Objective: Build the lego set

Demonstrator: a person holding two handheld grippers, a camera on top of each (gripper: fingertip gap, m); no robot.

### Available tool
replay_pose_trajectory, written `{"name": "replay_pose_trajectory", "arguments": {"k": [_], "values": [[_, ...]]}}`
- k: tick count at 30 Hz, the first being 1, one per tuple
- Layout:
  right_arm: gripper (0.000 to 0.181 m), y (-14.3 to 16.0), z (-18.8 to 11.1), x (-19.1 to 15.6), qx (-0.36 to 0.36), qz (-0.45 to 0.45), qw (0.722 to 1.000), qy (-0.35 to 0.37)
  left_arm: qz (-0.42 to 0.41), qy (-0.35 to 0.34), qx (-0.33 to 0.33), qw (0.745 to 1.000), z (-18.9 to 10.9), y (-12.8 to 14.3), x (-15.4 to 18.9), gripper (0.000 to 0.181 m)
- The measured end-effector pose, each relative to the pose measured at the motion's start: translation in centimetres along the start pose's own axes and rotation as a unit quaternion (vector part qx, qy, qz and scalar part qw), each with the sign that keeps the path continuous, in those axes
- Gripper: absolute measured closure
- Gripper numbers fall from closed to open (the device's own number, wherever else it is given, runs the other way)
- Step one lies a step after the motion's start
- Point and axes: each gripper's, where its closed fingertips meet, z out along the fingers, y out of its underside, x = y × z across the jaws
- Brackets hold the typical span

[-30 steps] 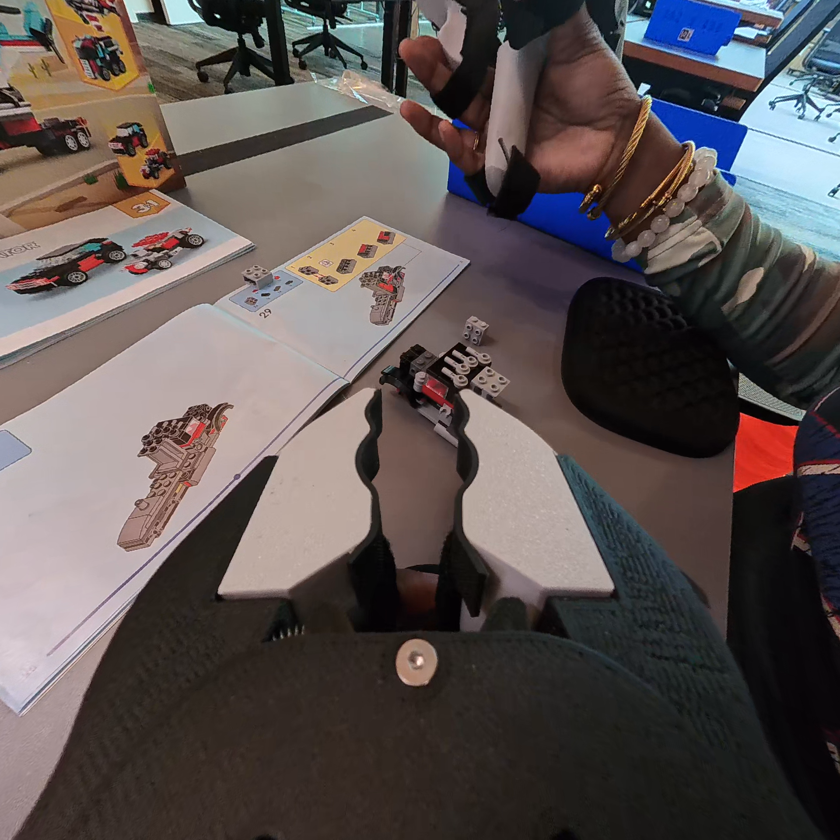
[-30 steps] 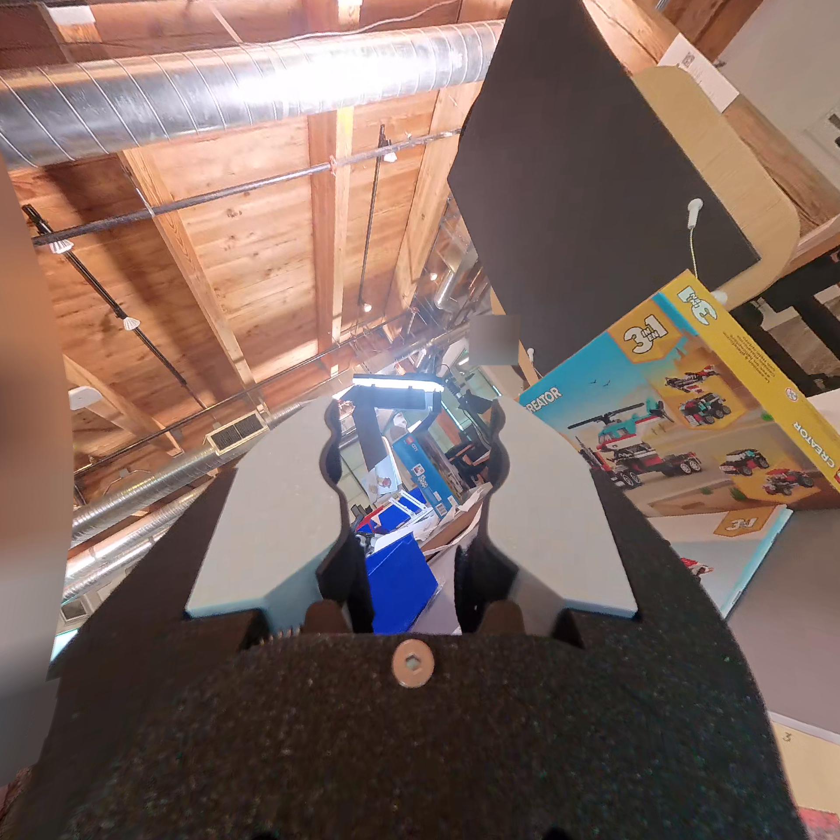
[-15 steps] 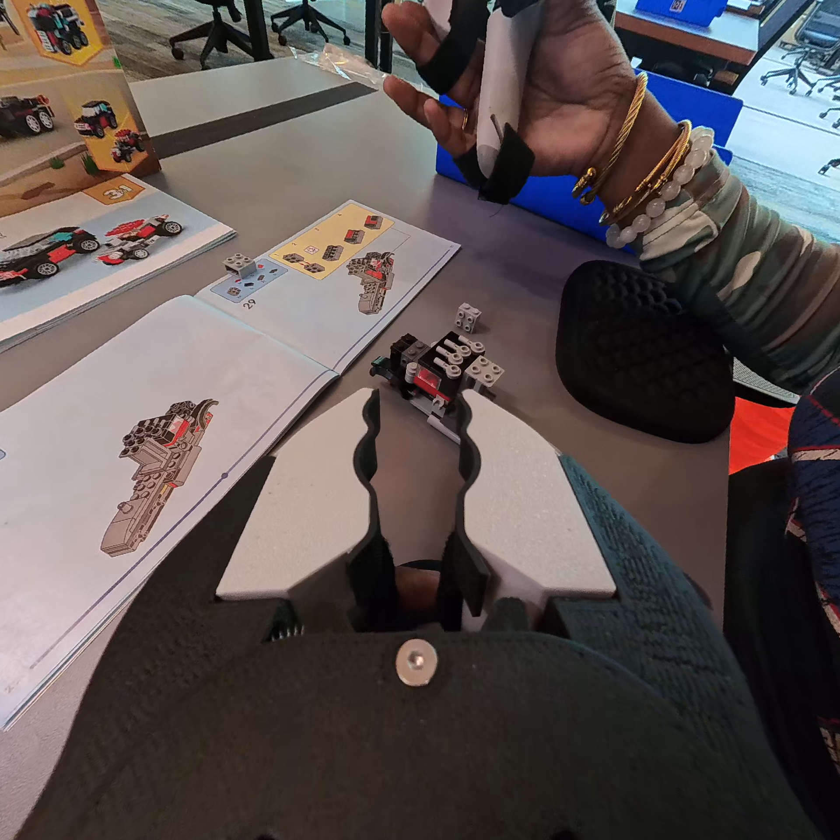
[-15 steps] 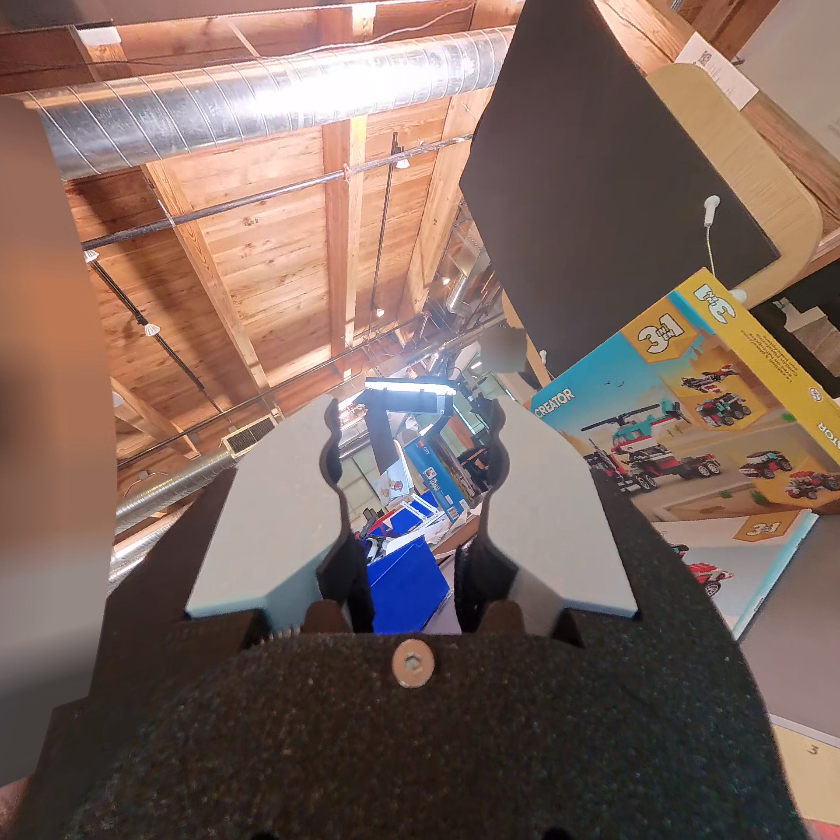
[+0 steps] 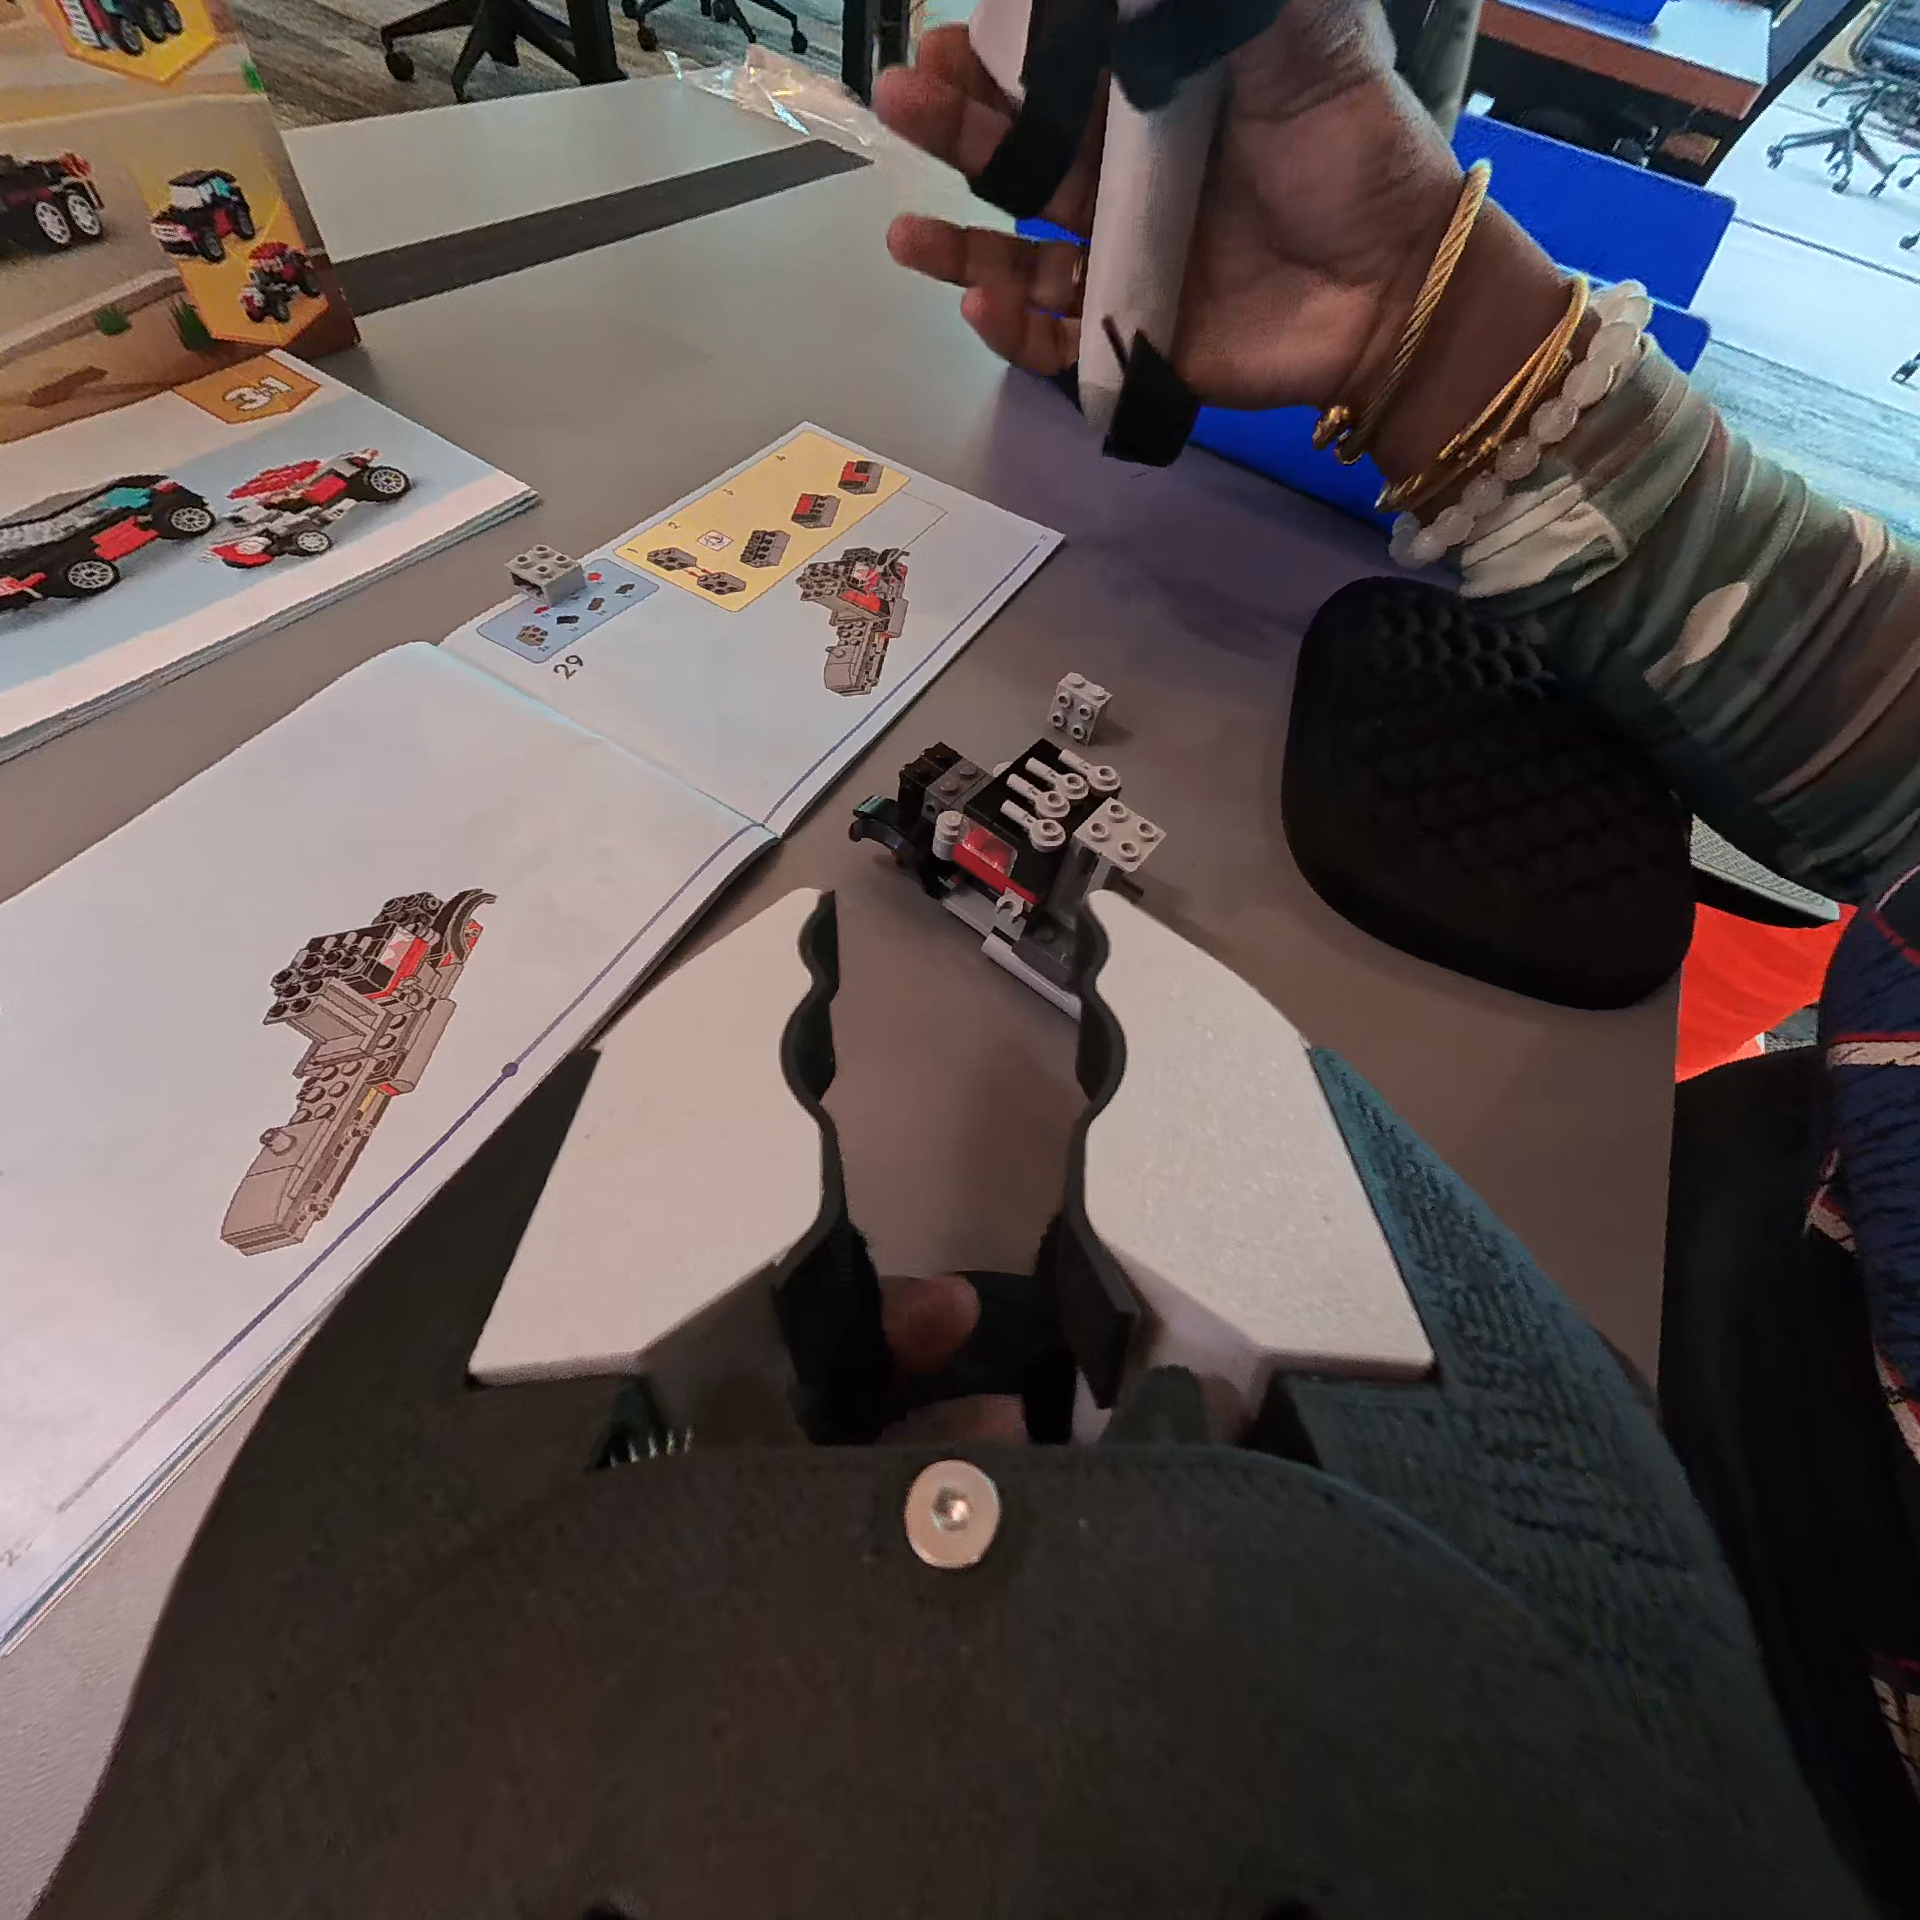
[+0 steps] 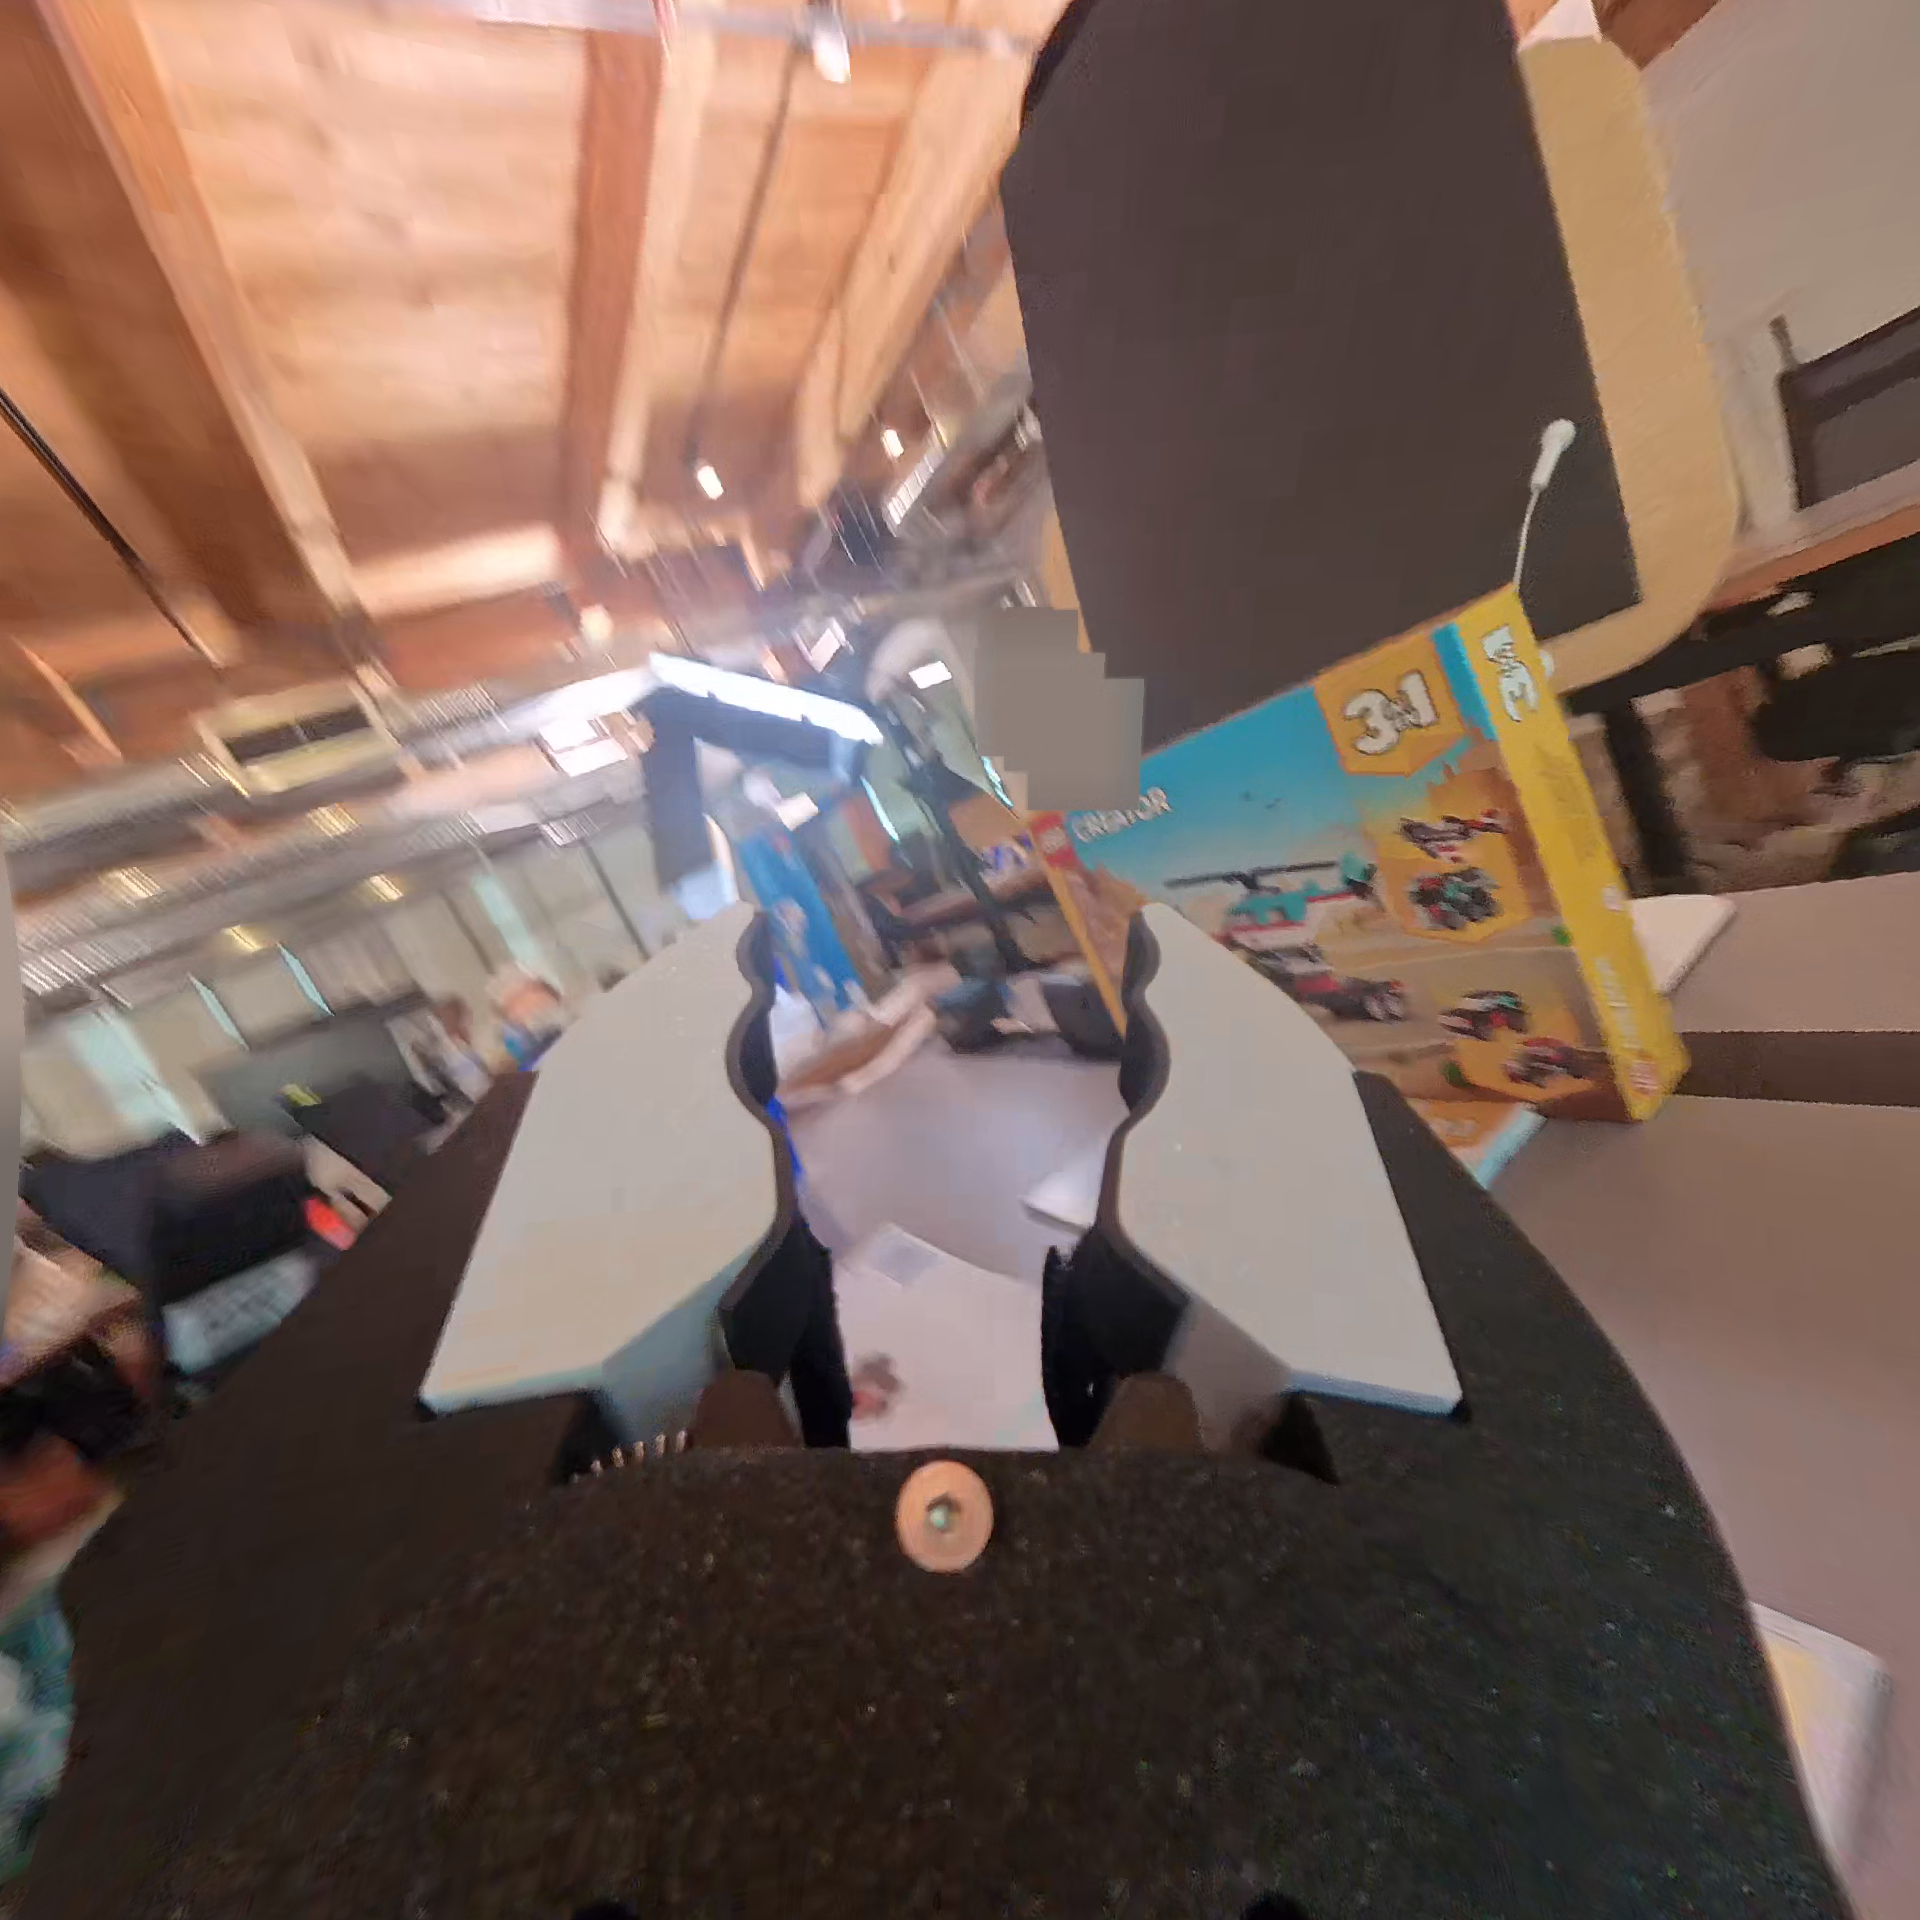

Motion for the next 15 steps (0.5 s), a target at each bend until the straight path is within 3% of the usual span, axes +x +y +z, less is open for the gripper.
{"name": "replay_pose_trajectory", "arguments": {"k": [3,6,8,11,15], "values": [[0.105,2.2,0.2,0.7,-0.089,-0.122,0.987,0.054,0.002,-0.01,-0.005,1.0,0.0,-0.3,-0.2,0.122],[0.055,2.5,-0.1,3.1,-0.126,-0.222,0.951,0.175,0.023,-0.028,0.009,0.999,0.2,-1.3,-0.4,0.079],[0.04,1.5,-0.7,4.0,-0.116,-0.264,0.927,0.239,0.047,-0.052,0.026,0.997,0.4,-2.2,-0.6,0.057],[0.034,-0.3,-1.2,3.7,-0.088,-0.313,0.902,0.284,0.082,-0.076,0.032,0.993,0.6,-2.9,-0.7,0.046],[0.034,-0.9,-1.1,2.0,-0.112,-0.394,0.861,0.3,0.089,-0.089,0.033,0.992,0.9,-3.4,-0.8,0.042]]}}
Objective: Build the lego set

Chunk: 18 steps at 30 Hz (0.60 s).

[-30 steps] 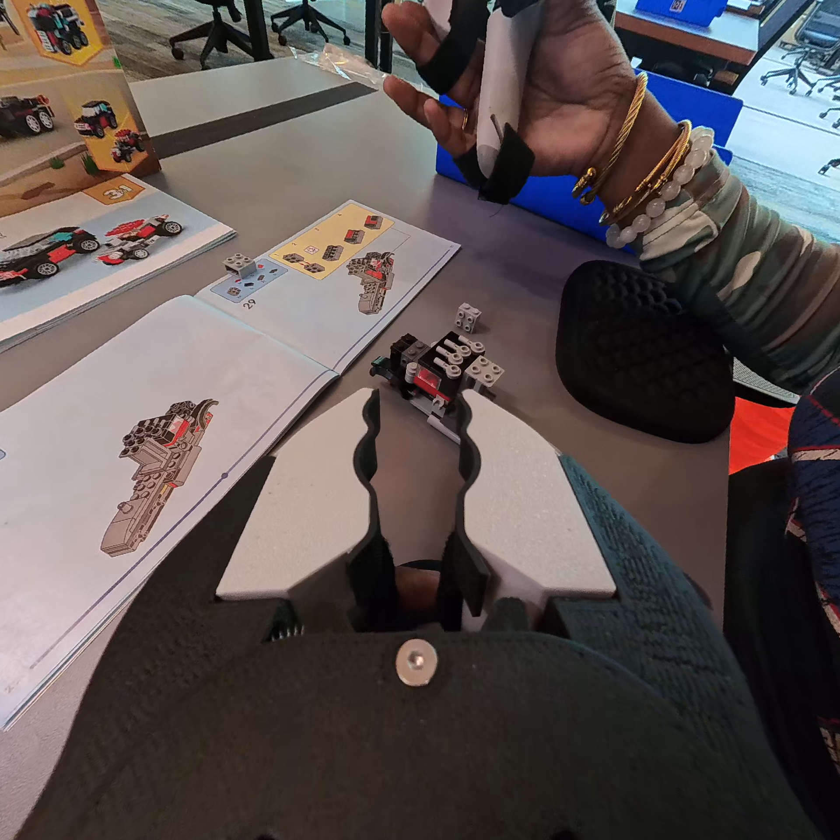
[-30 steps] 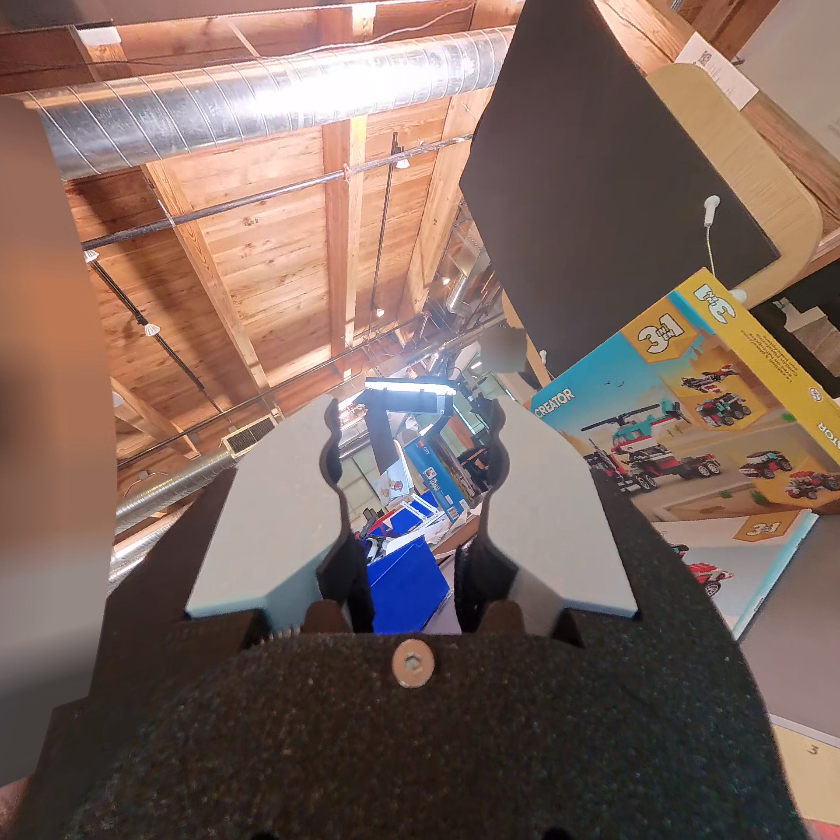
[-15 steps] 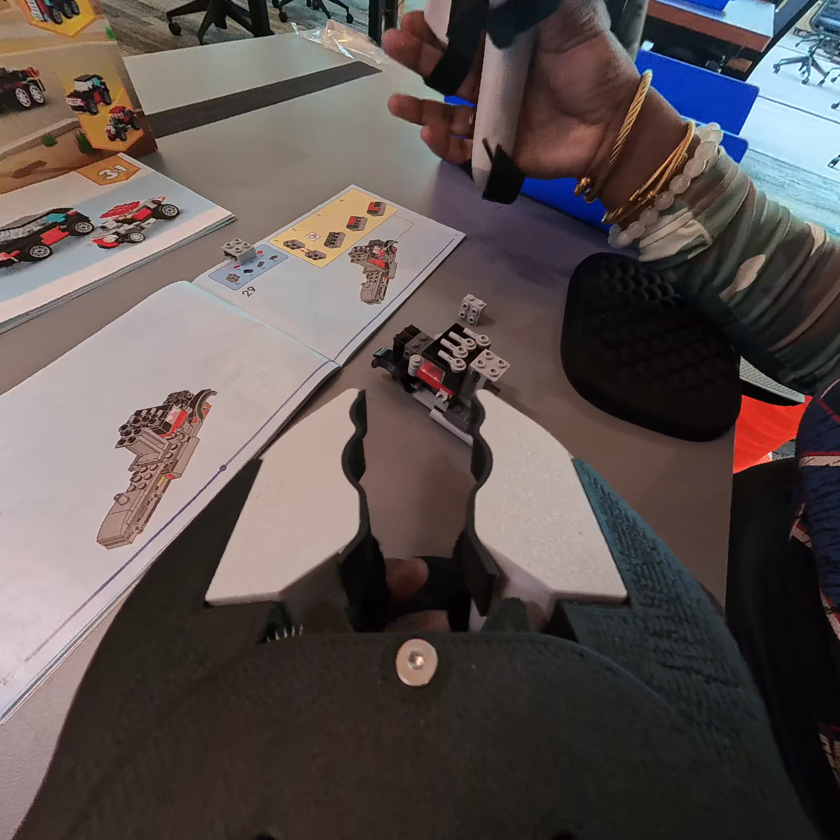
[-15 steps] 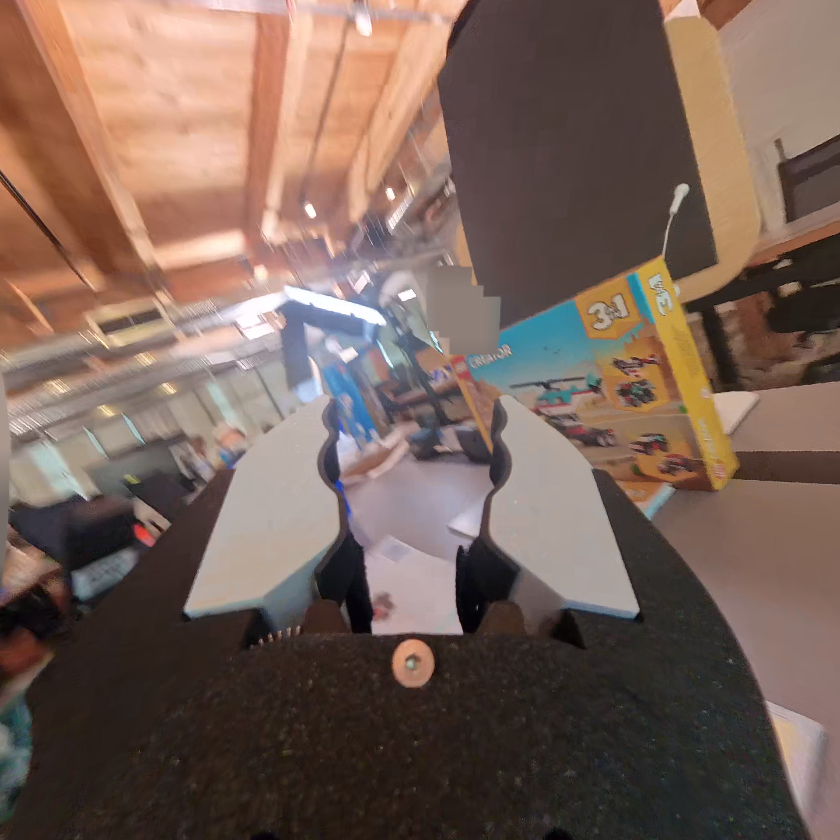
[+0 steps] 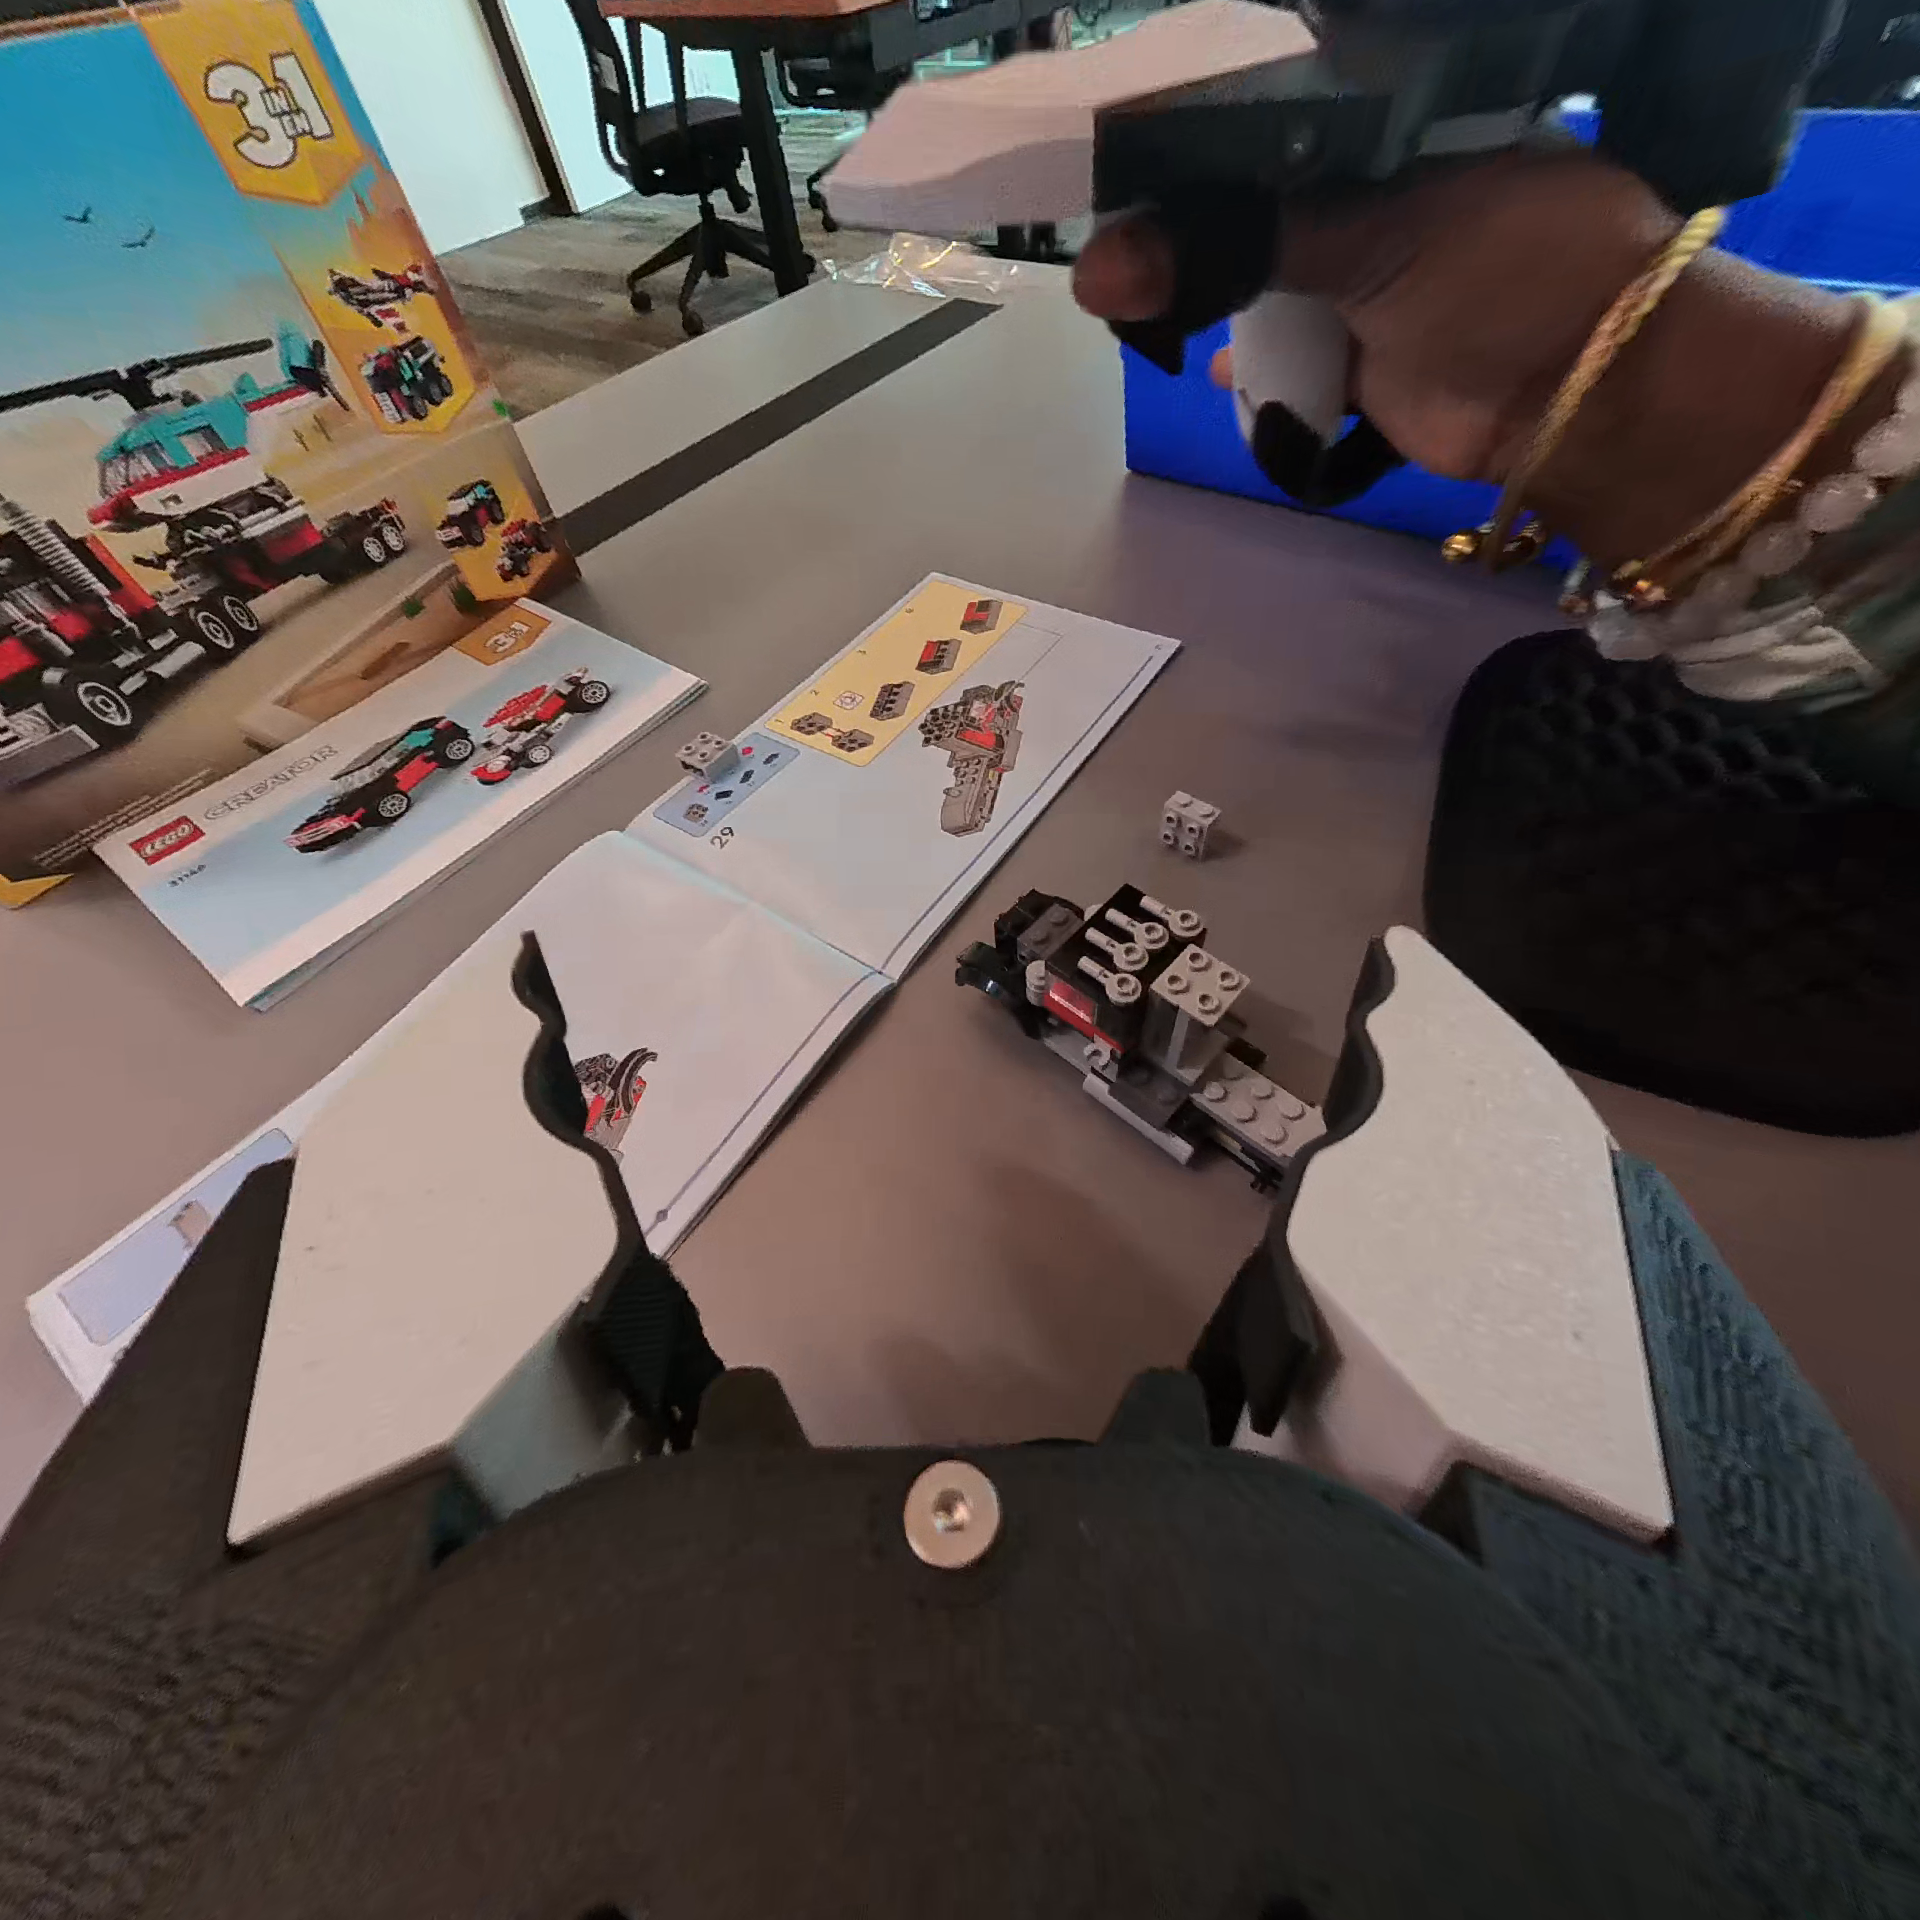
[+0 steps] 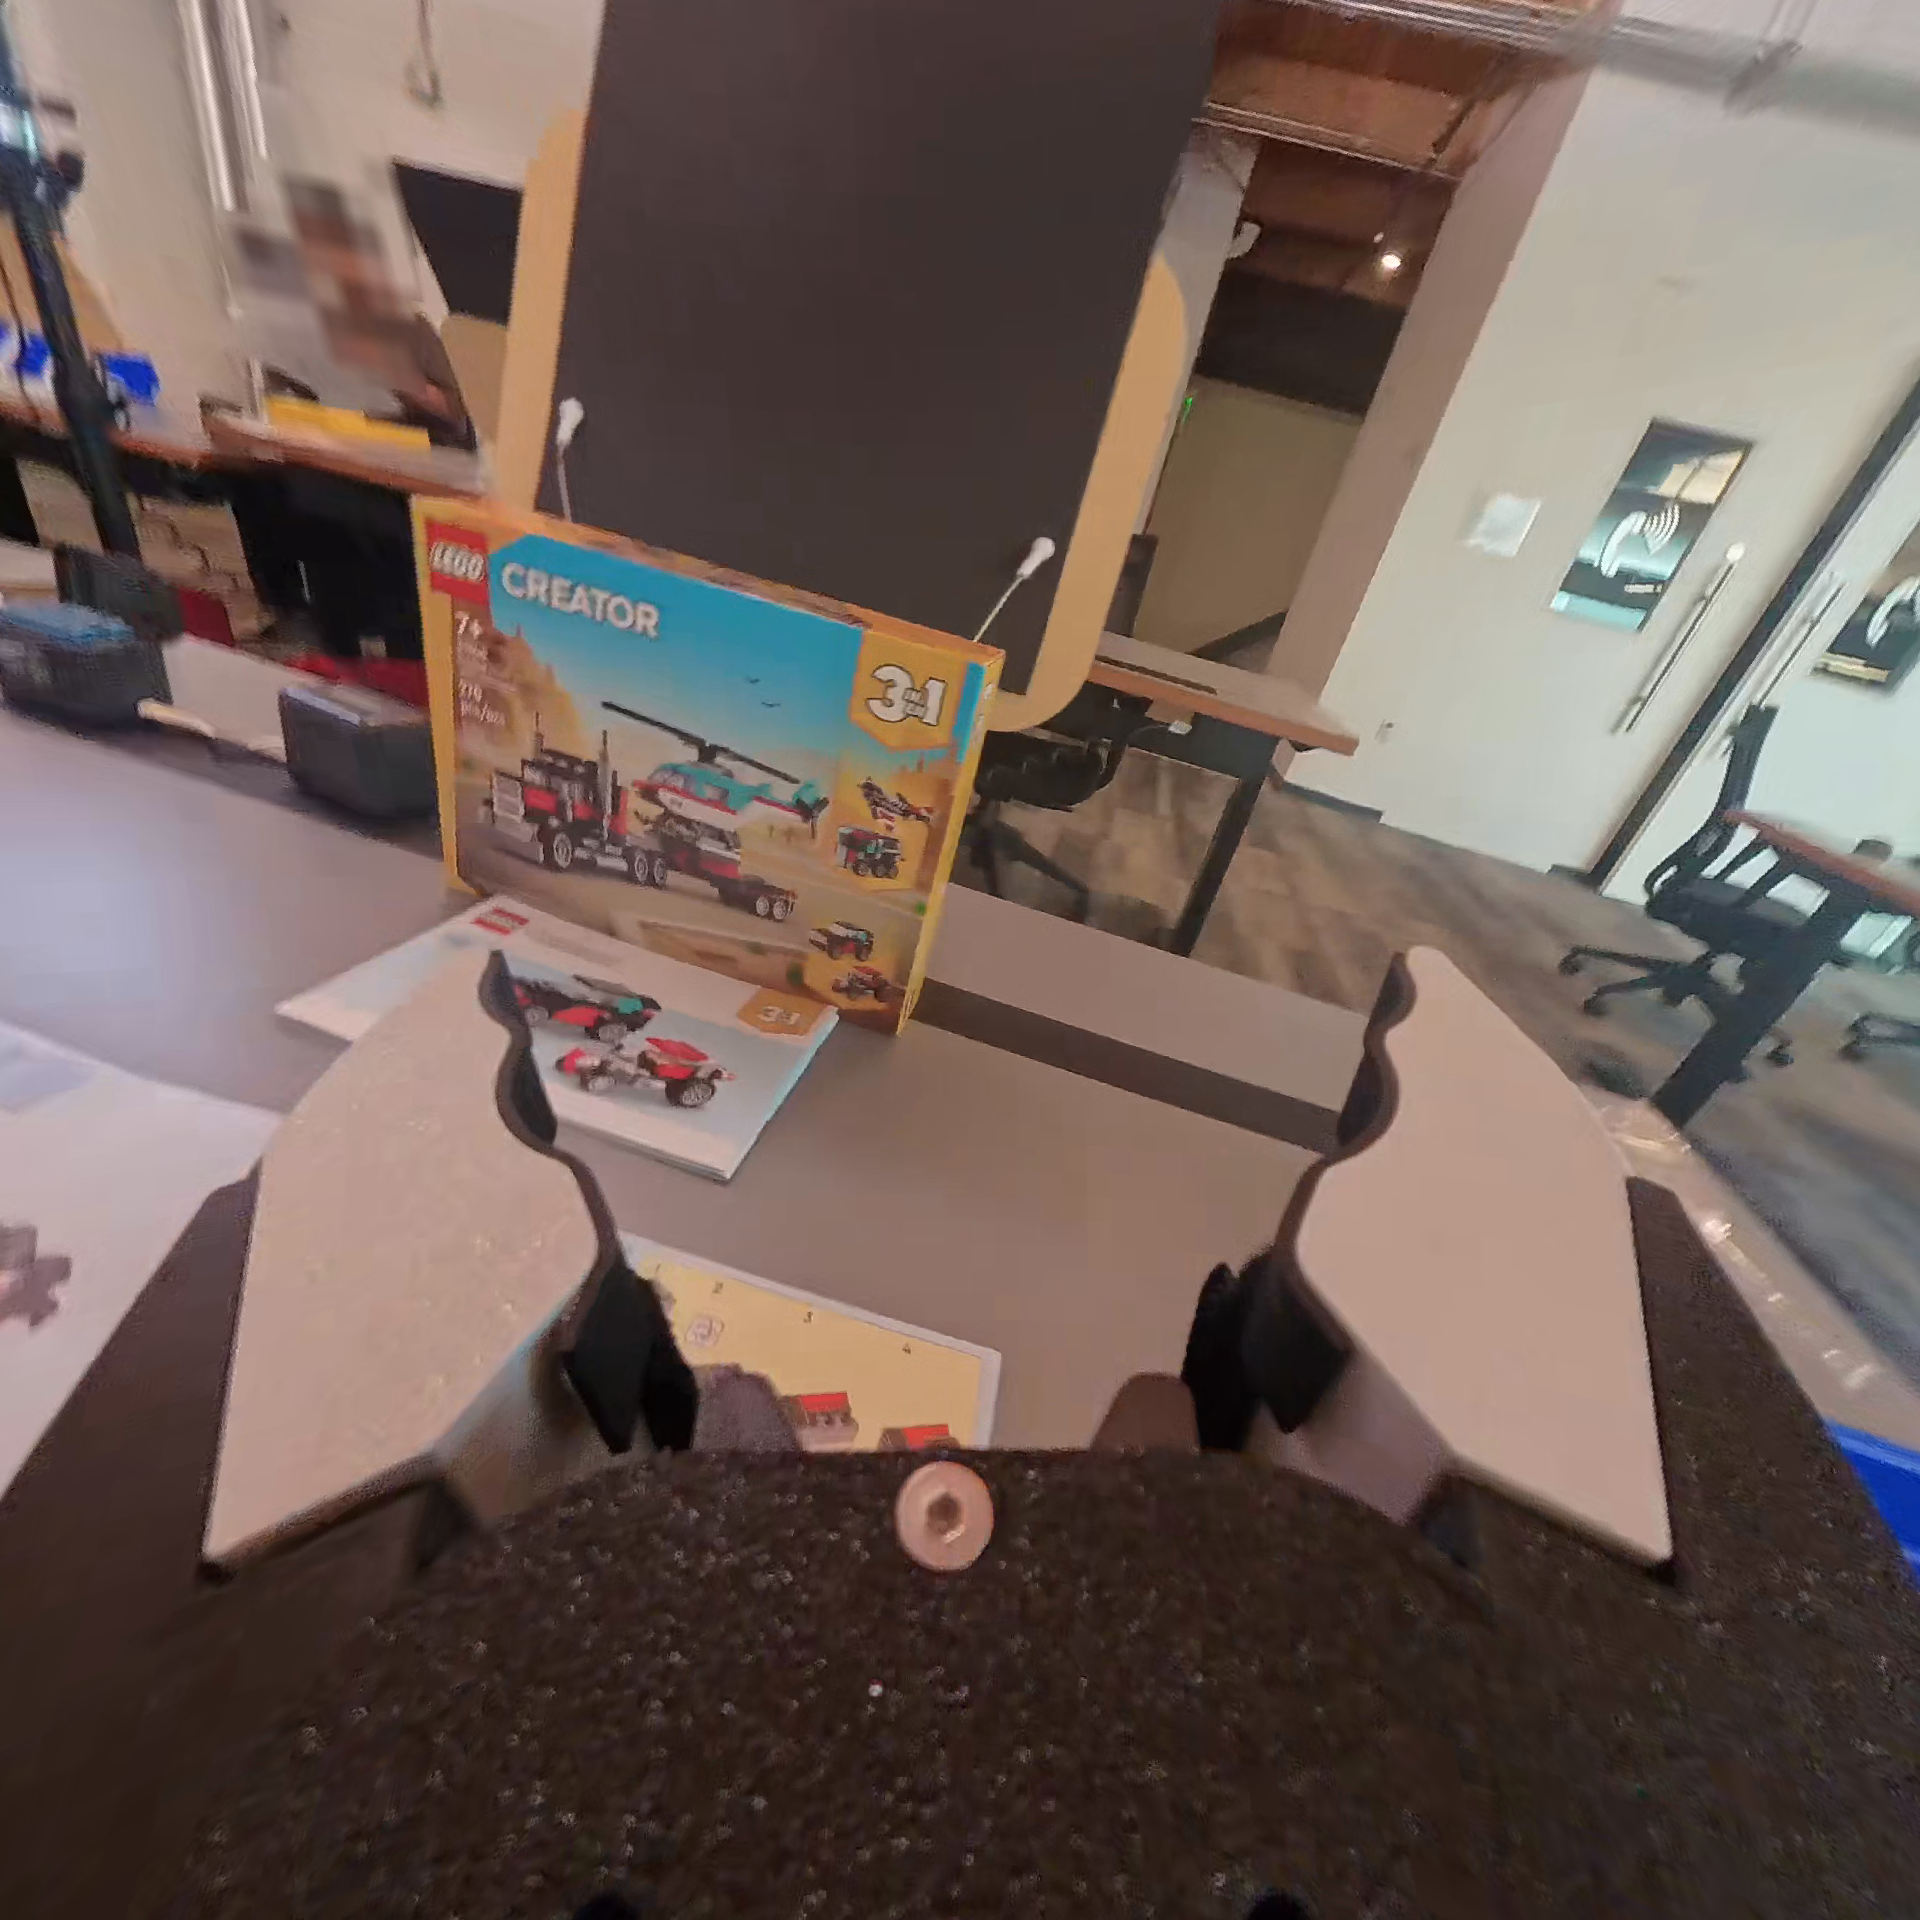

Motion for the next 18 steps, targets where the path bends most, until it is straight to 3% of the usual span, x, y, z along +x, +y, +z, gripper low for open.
{"name": "replay_pose_trajectory", "arguments": {"k": [5,13,14,15,17,18], "values": [[0.035,-0.4,-1.0,-2.4,-0.032,-0.083,0.996,-0.028,0.027,-0.035,-0.016,0.999,0.1,-1.2,-0.9,0.042],[0.034,1.6,-1.4,-4.8,-0.09,-0.078,0.986,-0.117,0.053,-0.047,-0.036,0.997,0.3,-1.7,-1.1,0.037],[0.044,1.4,-1.6,-5.7,-0.081,-0.084,0.982,-0.148,0.055,-0.046,-0.033,0.997,0.3,-1.8,-1.0,0.037],[0.069,1.1,-1.9,-6.6,-0.064,-0.093,0.977,-0.18,0.056,-0.047,-0.031,0.997,0.3,-1.8,-1.1,0.037],[0.147,0.0,-3.0,-8.3,-0.02,-0.088,0.967,-0.24,0.055,-0.051,-0.026,0.997,0.3,-1.9,-1.3,0.037],[0.173,-0.5,-3.3,-8.8,-0.008,-0.067,0.965,-0.255,0.052,-0.051,-0.023,0.997,0.3,-2.1,-1.4,0.037]]}}
